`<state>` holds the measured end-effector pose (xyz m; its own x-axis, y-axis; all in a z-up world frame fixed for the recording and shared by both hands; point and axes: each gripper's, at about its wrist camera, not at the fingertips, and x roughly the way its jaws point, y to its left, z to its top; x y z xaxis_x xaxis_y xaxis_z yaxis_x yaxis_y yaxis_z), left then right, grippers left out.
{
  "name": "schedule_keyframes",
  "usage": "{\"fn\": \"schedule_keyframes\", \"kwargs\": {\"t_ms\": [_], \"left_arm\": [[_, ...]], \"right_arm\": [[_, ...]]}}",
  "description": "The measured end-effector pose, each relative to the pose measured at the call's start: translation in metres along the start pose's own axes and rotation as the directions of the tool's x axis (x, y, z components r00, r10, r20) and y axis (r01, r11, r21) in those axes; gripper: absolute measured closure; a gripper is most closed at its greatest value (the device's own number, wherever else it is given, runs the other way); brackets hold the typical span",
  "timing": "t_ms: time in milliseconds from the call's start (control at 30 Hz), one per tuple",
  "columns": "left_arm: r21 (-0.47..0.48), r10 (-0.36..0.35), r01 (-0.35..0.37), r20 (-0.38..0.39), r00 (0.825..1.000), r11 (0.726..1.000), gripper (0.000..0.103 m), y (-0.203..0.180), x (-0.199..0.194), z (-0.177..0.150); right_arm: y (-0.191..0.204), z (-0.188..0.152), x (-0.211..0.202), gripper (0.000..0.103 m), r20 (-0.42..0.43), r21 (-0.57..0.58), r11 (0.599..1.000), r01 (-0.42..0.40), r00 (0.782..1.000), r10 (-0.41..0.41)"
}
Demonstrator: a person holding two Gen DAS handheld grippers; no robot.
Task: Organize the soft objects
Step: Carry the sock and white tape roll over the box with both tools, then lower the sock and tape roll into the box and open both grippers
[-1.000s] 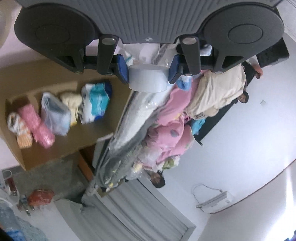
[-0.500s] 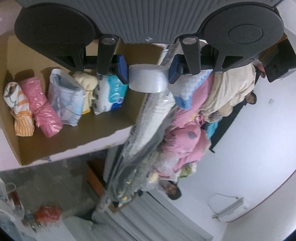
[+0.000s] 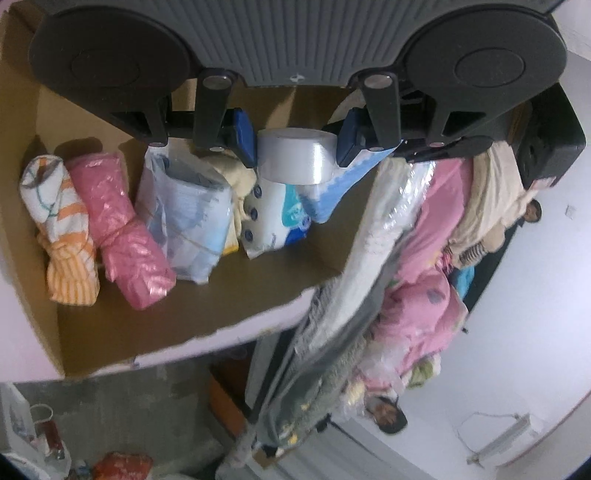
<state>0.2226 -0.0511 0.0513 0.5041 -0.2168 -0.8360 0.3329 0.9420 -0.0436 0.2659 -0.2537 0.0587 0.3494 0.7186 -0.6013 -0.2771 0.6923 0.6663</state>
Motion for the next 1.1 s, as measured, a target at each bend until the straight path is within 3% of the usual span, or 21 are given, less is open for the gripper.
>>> {"fn": "schedule_keyframes", "kwargs": {"t_ms": [233,467,767,833,900,1100], "left_arm": [[0.007,-0.003,0.004,-0.085,0.996,1.0,0.068,0.007,0.008,-0.001],[-0.007,-0.035,0.035,-0.082,0.996,0.999,0.04,0.012,0.002,0.001],[-0.004,-0.008,0.008,-0.017,1.0,1.0,0.039,0.011,-0.008,0.005],[-0.003,0.005,-0.005,-0.002,1.0,1.0,0.041,0.011,-0.01,0.005],[-0.003,0.007,-0.007,0.004,1.0,1.0,0.041,0.011,-0.011,0.005],[-0.007,0.003,-0.003,0.014,1.0,1.0,0.041,0.011,-0.014,0.004]], "right_arm": [[-0.004,0.001,0.023,0.071,-0.127,0.038,0.998,0.043,0.991,-0.038],[-0.01,0.002,0.037,0.071,-0.178,0.076,0.994,0.072,0.982,-0.058],[-0.014,0.007,0.049,0.07,-0.214,0.083,0.987,0.137,0.97,-0.117],[-0.017,0.008,0.054,0.068,-0.239,0.092,0.982,0.165,0.961,-0.139],[-0.019,0.01,0.058,0.057,-0.262,0.11,0.98,0.168,0.956,-0.134],[-0.02,0.011,0.061,0.054,-0.262,0.126,0.976,0.178,0.955,-0.14]]}}
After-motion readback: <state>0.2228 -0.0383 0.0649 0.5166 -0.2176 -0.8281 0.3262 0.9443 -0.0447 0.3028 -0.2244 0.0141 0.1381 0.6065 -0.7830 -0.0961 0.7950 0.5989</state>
